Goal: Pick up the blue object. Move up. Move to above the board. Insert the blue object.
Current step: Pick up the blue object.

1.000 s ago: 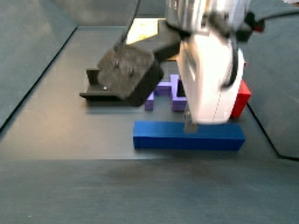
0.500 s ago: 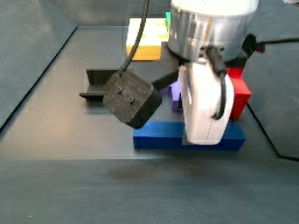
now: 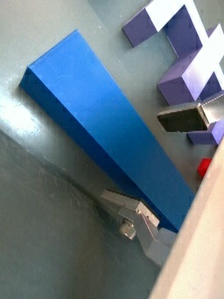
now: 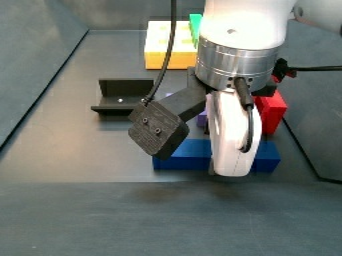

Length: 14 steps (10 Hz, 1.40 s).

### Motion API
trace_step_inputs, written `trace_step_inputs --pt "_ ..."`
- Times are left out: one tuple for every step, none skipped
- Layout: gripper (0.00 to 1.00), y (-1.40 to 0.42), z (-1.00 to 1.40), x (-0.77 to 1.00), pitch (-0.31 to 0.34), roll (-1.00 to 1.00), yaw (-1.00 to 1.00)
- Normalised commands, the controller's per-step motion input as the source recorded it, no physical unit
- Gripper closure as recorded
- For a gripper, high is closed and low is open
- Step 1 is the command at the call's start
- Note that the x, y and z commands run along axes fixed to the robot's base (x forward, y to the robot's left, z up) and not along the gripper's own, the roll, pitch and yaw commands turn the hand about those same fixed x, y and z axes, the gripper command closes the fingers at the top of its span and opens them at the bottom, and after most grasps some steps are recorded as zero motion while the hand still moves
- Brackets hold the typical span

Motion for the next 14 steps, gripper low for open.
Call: trace_step_inputs --pt "0.0 -0.1 -0.14 0.0 -0.123 -0.04 0.0" --pt "0.0 -0.01 -0.13 0.0 -0.107 -0.06 0.0" --pt "0.0 0.0 0.0 0.0 0.0 -0.01 0.0" --pt "0.0 0.0 0.0 0.0 0.0 0.01 0.0" --pt "0.0 0.0 0.0 0.0 0.0 0.01 0.0" --pt "1.0 0.0 0.0 0.0 0.0 0.0 0.0" --pt "1.0 0.0 0.0 0.0 0.0 0.0 0.0" --pt "1.0 0.0 0.0 0.0 0.0 0.0 0.0" --pt "1.0 0.0 0.0 0.0 0.0 0.0 0.0" --pt "1.0 0.0 0.0 0.0 0.0 0.0 0.0" --pt "1.0 0.0 0.0 0.0 0.0 0.0 0.0" --pt "1.0 0.0 0.0 0.0 0.0 0.0 0.0" --pt "1.0 0.0 0.0 0.0 0.0 0.0 0.0" --pt "1.0 0.0 0.0 0.0 0.0 0.0 0.0"
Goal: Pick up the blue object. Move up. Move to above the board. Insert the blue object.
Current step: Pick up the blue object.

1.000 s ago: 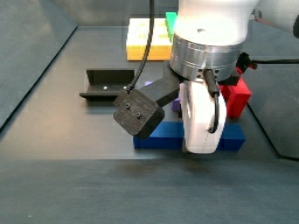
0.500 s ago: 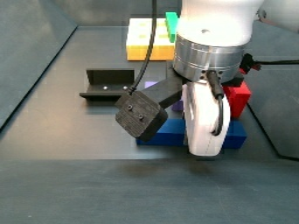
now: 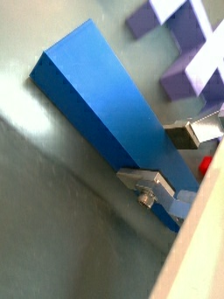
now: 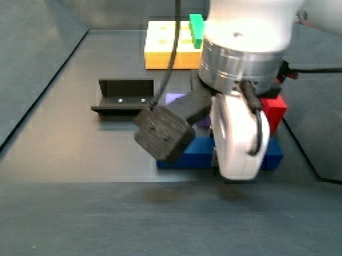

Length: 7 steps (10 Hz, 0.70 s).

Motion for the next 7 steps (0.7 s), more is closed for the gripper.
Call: trace_step_inputs --pt "1.0 0.0 0.0 0.0 0.0 0.0 0.0" --pt "1.0 0.0 0.0 0.0 0.0 0.0 0.0" --pt "1.0 0.0 0.0 0.0 0.0 0.0 0.0" --pt "1.0 0.0 0.0 0.0 0.0 0.0 0.0" --pt "1.0 0.0 0.0 0.0 0.0 0.0 0.0" --pt "1.0 0.0 0.0 0.0 0.0 0.0 0.0" --pt "1.0 0.0 0.0 0.0 0.0 0.0 0.0"
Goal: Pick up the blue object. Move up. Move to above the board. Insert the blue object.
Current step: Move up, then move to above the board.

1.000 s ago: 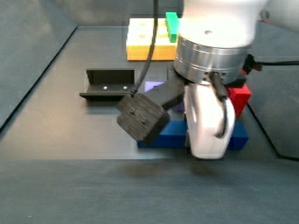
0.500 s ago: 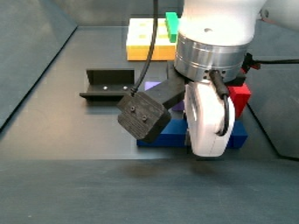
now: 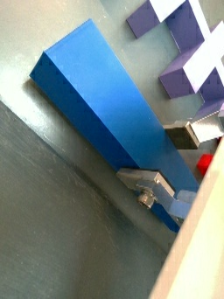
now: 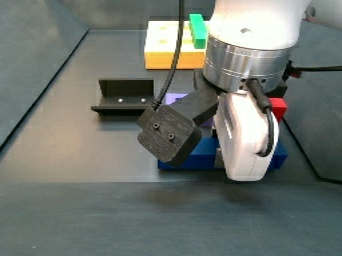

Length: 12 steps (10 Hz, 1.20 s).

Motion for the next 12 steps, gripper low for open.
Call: trace_step_inputs --pt "1.0 0.0 0.83 0.0 0.0 0.0 0.0" --pt "1.0 -0.02 0.86 0.0 -0.009 0.0 -0.02" --pt "1.0 -0.04 0.63 -0.06 0.019 0.01 -0.03" --pt "1.0 -0.03 0.31 -0.06 0.015 0.06 -0.01" --pt "1.0 0.0 1.4 0.0 0.0 0.0 0.0" --pt "1.0 0.0 1.4 -0.01 0.029 -0.02 0.0" --pt "1.0 -0.01 1.4 -0.04 0.068 0.01 0.0" --pt "1.0 -0.01 1.4 -0.01 0.054 0.04 0.01" --pt "1.0 0.01 1.4 0.01 0.057 0.01 0.0" --pt "1.0 0.01 1.4 0.01 0.076 -0.02 0.0" --pt "1.0 0.01 1.4 -0.01 0.082 0.0 0.0" --pt "1.0 0.0 0.53 0.01 0.075 0.01 0.0"
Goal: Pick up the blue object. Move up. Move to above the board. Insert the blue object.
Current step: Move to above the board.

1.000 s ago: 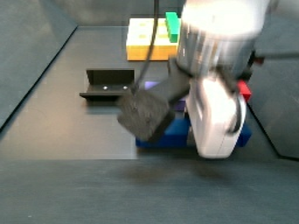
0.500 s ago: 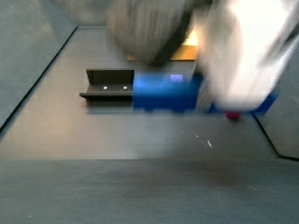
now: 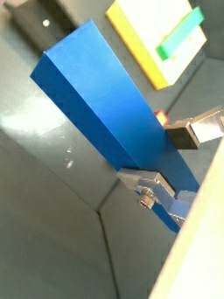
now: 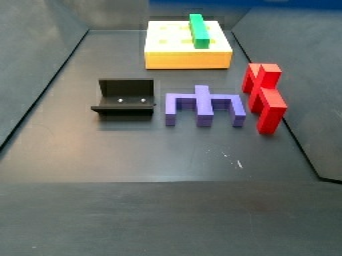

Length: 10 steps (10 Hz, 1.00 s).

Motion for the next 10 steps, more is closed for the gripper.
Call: trace_step_inputs --pt "1.0 0.01 0.19 0.04 0.066 0.0 0.0" --pt "1.0 -1.4 0.13 0.14 0.068 0.0 1.0" --pt "1.0 -1.4 0.13 0.13 0.069 0.0 1.0" --pt "1.0 -1.4 0.13 0.12 0.063 0.01 1.0" --pt "1.0 -1.4 0.13 0.12 0.06 0.0 1.0" --pt "1.0 -1.4 0.13 0.12 0.062 0.0 1.0" --pt "1.0 -1.4 0.13 0.12 0.064 0.0 1.0" --pt "1.0 -1.4 0.14 0.12 0.064 -0.01 1.0" --pt "1.0 -1.4 0.15 0.12 0.067 -0.01 1.0" --pt "1.0 -1.4 0.15 0.13 0.07 -0.01 1.0"
